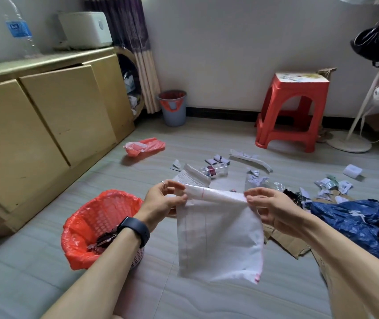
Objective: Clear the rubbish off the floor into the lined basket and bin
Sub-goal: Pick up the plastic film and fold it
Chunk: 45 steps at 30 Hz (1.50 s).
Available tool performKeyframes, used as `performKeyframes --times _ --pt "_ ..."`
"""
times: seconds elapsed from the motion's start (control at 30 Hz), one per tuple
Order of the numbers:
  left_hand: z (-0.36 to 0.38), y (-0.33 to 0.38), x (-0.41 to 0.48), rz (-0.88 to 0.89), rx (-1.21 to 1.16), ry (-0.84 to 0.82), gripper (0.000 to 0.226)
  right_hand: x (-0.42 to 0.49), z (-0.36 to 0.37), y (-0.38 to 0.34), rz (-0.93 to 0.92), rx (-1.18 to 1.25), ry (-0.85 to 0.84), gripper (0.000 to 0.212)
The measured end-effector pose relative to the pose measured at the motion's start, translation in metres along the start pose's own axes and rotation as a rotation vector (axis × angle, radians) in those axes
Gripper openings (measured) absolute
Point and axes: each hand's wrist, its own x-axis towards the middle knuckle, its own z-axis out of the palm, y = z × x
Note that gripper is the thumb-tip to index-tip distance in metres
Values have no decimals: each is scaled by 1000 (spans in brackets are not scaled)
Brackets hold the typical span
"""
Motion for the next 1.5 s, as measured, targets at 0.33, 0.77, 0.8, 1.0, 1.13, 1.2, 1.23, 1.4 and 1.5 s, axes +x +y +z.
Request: performKeyframes --times 0.33,0.77,0.8,1.0,1.13,1.2,1.23,1.4,1.5 --pt "2 2 -1 -51 -97 -5 31 0 0 -1 -17 281 -10 26" --pt "1 2 -4 -28 19 57 21 -4 1 1 -36 -99 -48 21" --pt "2 2 -4 -7 12 82 26 -4 2 0 -67 -182 0 25" --pt "1 5 -3 -27 -84 43 23 0 -2 0 -16 -12 -2 40" --pt "-3 0 -4 -66 -67 9 20 -3 -5 0 80 -120 -90 42" --pt "-8 -3 -4 -113 -7 5 23 -4 -6 2 102 -259 -96 41" --pt "-10 -3 -4 -138 6 3 25 -4 -6 3 92 -266 -87 39" --pt "-13 3 -4 -174 -43 -71 18 -3 0 0 49 -63 -87 29" --pt "-6 3 -7 -107 -22 -10 16 -4 2 1 80 -49 -136 31"
